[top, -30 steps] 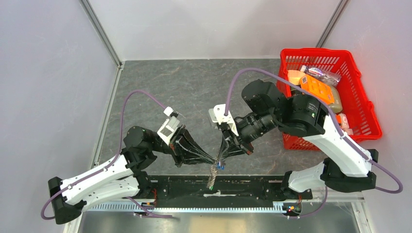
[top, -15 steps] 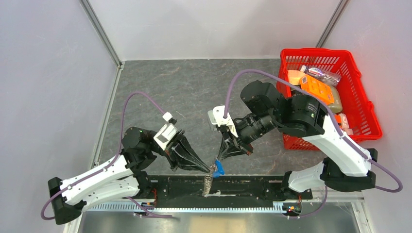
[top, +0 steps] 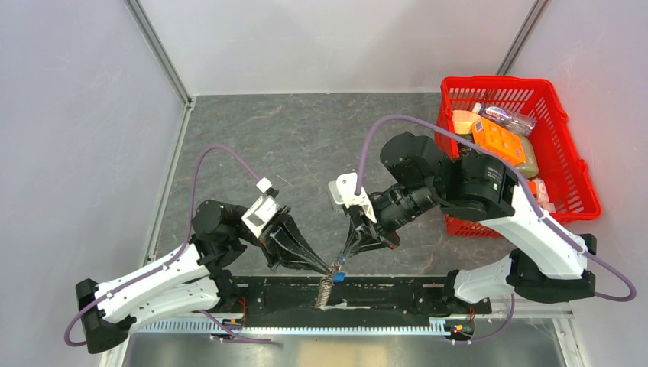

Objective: Put the keys on the keyring

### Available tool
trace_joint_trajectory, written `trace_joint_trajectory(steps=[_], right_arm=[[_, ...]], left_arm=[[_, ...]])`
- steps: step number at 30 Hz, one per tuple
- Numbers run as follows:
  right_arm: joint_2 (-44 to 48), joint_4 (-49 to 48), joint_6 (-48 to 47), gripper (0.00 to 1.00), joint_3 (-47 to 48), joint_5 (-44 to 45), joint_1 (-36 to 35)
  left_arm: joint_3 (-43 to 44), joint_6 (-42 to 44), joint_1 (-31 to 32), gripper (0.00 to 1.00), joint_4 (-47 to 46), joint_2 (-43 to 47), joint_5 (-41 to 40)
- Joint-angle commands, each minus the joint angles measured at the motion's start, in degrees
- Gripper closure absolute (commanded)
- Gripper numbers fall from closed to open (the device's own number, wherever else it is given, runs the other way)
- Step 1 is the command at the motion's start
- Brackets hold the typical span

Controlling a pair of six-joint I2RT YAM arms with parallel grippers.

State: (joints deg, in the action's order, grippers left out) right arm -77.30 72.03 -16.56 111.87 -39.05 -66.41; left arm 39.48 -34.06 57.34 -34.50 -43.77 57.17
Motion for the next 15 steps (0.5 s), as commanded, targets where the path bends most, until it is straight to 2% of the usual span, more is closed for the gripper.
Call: trace_joint_trajectory(steps=[1,15], right_arm=[[1.98,-2.43,-0.65,1.0,0.41,1.45,-1.23],[1.07,5.83,2.45,1.0,7.88,4.41,-2.64]], left_arm=[[1.03,-0.93,0.05,0.98,-3.14,0.04,0.07],[1.91,-1.06,0.05,0.98,-2.6,-0.49,-0.47]])
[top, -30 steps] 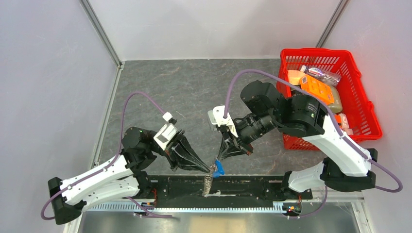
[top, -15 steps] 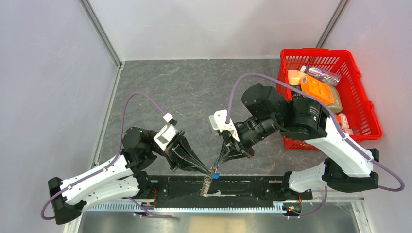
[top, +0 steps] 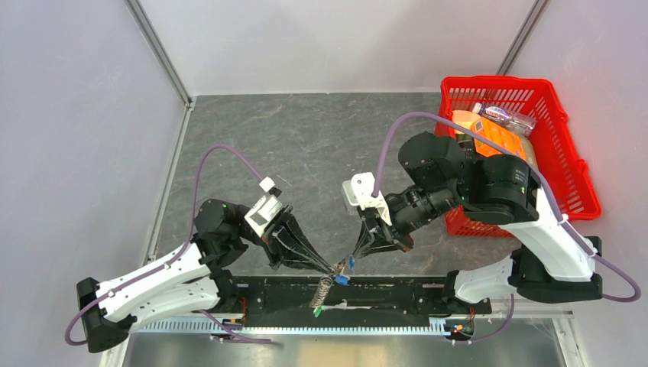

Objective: Put the keys on the keyring

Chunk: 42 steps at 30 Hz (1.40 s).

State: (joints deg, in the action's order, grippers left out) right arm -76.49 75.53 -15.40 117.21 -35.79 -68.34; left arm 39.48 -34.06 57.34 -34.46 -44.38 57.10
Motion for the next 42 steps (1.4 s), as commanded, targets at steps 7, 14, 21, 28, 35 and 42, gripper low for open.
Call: trace_joint_trajectory(steps=[7,14,21,28,35,42], right_arm=[[-1.8,4.43,2.3,1.0,4.23,0.77,-1.01],[-5.23,6.47,1.58,1.0,7.29,1.82,-1.44],[-7.76,6.92,1.52,1.0,9.11,2.43,-2.39],[-9.07,6.98,1.34,1.0,10.05,2.74,-3.25],[-9.65,6.94,0.81,1.0,10.41,3.29,-4.76],[-9.26,6.92,0.41,1.0,10.16,4.22,-6.58]], left_arm=[[2.61,-0.13,0.05,0.98,-0.93,0.06,-0.35],[2.48,-1.88,0.05,0.98,-2.93,-0.38,0.29],[2.44,-1.77,0.06,0.98,-2.81,-0.43,0.29],[2.27,-1.58,0.04,0.98,-2.77,-0.29,0.37],[2.53,-1.44,0.03,0.98,-2.55,-0.26,0.12],[2.62,-1.53,0.06,0.98,-2.54,-0.4,-0.19]])
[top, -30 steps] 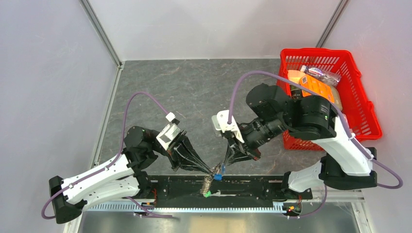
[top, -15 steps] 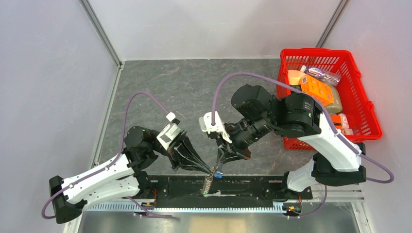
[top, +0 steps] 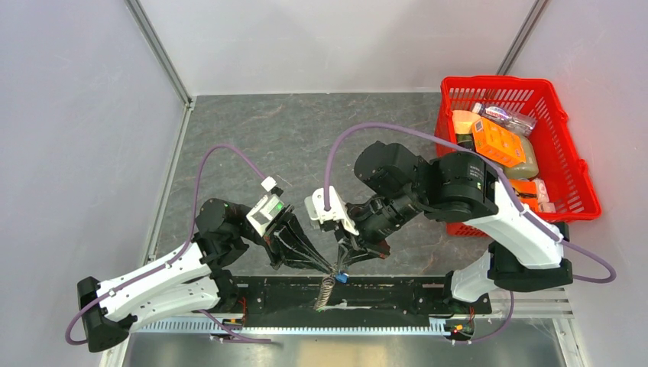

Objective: Put the keys on the keyring

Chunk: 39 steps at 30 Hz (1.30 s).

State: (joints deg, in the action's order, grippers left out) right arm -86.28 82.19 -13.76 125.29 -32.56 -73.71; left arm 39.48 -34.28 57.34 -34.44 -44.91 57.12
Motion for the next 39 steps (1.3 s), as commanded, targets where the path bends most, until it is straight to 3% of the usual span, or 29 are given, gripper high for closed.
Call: trace_joint_trajectory(steps=[1,10,26,32,36,39], right_arm=[[0.72,0.25,-1.27,1.0,1.91,1.21,-1.49],[2.31,-0.04,-1.53,1.0,-0.11,3.68,-3.94],[8.07,-7.11,1.03,1.0,-8.42,7.53,-4.95],[9.8,-10.13,2.84,0.74,-9.22,9.55,-4.95],[13.13,-14.21,5.03,0.63,-10.82,12.42,-4.95],[15.42,-17.15,7.62,0.61,-12.35,15.46,-4.94]], left_arm=[[2.62,-1.31,0.07,0.98,-2.57,0.13,-0.33],[2.31,-1.82,0.0,0.98,-3.08,-0.08,-3.41],[-0.54,-7.09,0.09,0.98,-12.96,-0.44,-11.2],[-0.86,-8.08,0.14,0.98,-14.61,-0.63,-12.26],[-1.33,-7.99,0.18,0.98,-14.53,0.03,-12.3],[-1.64,-7.82,0.22,0.98,-14.34,0.47,-12.64]])
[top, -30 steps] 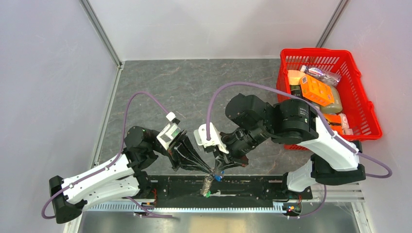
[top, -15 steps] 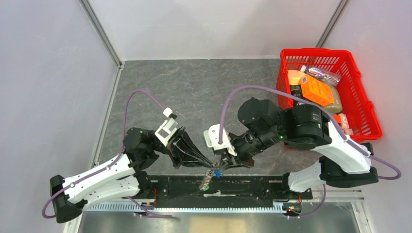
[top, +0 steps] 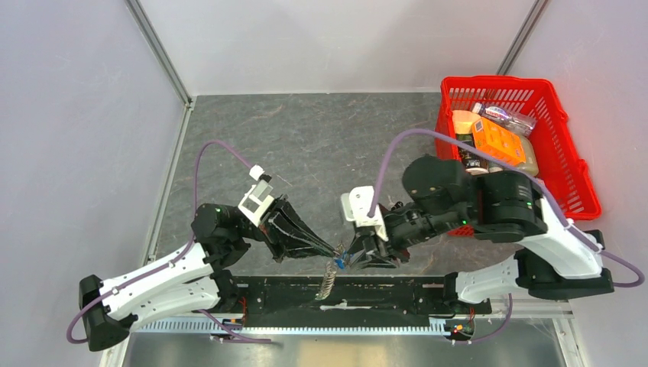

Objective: Put the keys on the keyring

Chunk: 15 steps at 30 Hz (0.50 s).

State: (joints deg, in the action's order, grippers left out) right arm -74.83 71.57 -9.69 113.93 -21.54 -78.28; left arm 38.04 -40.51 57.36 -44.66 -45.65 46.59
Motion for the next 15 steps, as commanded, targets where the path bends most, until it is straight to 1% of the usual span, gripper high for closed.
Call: trace_joint_trajectory(steps=[1,5,8,15], right_arm=[[4.49,-7.33,4.76,0.61,-1.72,5.56,-0.38],[6.47,-10.85,9.35,0.61,-4.42,9.28,-0.38],[8.95,-17.31,14.46,0.63,-9.13,11.57,-0.38],[12.08,-29.87,26.2,0.63,-18.57,16.56,-0.38]], left_arm=[[-0.33,-1.59,0.16,0.98,-4.11,1.35,-2.24],[-0.46,-1.5,0.2,0.98,-4.25,2.07,-3.05],[-0.84,-1.5,0.29,0.98,-4.58,2.7,-4.02],[-1.31,-0.51,0.36,0.98,-3.7,4.13,-7.39]])
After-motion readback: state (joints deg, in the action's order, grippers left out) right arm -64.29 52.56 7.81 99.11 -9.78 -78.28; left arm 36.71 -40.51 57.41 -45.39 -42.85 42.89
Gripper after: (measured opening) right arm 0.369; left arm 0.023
